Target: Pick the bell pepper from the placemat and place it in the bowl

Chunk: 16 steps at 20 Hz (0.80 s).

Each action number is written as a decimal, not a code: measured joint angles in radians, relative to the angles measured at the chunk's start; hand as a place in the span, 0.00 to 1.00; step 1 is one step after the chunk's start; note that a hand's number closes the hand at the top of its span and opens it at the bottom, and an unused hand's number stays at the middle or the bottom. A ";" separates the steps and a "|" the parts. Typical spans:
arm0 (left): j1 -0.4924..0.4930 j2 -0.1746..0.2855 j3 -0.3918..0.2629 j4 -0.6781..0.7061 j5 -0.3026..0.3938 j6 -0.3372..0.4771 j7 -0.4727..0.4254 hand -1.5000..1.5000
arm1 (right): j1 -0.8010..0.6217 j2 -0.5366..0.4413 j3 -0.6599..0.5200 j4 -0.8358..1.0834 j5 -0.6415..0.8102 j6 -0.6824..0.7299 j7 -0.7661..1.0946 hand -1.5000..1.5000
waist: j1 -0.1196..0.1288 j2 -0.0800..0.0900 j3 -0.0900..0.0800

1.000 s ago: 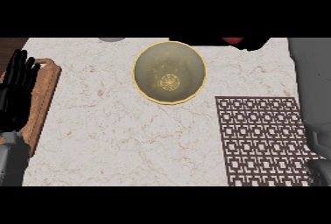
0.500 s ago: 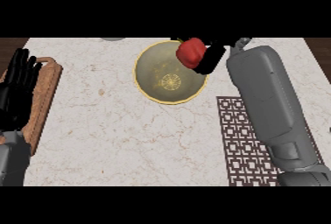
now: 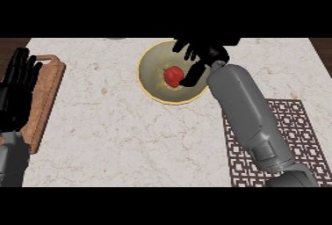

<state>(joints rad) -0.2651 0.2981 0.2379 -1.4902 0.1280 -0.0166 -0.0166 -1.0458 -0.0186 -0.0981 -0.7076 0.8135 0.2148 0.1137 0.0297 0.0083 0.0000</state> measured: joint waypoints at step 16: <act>-0.012 -0.011 -0.002 0.012 -0.007 0.009 -0.004 0.50 | -0.044 -0.076 -0.260 0.153 -0.291 -0.315 -0.243 0.00 | -0.001 0.003 0.001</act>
<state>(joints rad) -0.2768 0.2871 0.2356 -1.4779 0.1206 -0.0076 -0.0207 -1.0893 -0.0944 -0.3585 -0.5546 0.5228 -0.1000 -0.1292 0.0291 0.0113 0.0005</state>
